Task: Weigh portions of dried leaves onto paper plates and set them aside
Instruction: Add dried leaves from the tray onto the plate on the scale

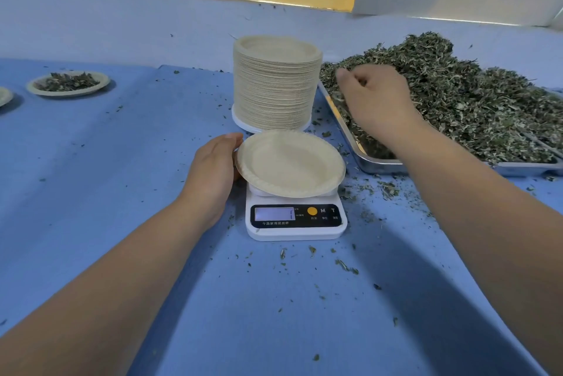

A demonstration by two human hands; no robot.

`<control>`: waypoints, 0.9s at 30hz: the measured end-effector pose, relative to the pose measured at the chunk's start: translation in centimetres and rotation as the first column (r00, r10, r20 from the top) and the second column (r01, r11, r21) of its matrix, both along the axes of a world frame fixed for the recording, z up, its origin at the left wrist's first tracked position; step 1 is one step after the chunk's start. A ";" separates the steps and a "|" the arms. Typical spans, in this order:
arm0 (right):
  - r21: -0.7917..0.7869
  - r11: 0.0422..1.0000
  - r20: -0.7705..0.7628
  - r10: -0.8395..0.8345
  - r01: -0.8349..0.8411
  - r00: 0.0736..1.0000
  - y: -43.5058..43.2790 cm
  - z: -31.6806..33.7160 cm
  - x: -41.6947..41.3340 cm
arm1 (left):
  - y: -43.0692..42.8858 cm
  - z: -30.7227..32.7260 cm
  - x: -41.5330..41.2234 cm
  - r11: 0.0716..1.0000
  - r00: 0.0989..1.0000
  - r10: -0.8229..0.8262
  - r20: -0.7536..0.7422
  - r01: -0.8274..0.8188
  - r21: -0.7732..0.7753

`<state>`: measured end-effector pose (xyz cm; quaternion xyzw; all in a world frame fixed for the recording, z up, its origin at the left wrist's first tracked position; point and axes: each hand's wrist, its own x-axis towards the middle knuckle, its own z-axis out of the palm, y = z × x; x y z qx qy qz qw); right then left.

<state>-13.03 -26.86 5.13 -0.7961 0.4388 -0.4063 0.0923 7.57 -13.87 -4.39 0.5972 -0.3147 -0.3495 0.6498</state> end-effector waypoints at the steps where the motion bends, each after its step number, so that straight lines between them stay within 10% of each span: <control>1: 0.022 0.997 0.053 0.069 -0.070 0.996 1.0 0.2 0.8 | 0.0 0.0 0.0 1.000 1.000 0.000 0.002 0.000 0.006; 10: 0.263 0.910 -0.280 0.390 -0.320 0.877 5.5 -2.0 3.9 | 0.2 0.4 -0.2 1.000 1.000 0.006 0.000 -0.006 -0.008; 16: 0.209 0.951 -0.062 0.245 -0.227 0.968 2.6 -0.4 1.1 | 0.0 0.3 -0.1 1.000 0.999 0.020 -0.030 -0.020 -0.004; 27: 0.279 0.955 -0.246 -0.030 0.100 0.969 -4.1 -4.5 -3.0 | 0.2 0.5 -0.3 1.000 1.000 0.019 0.017 -0.019 -0.006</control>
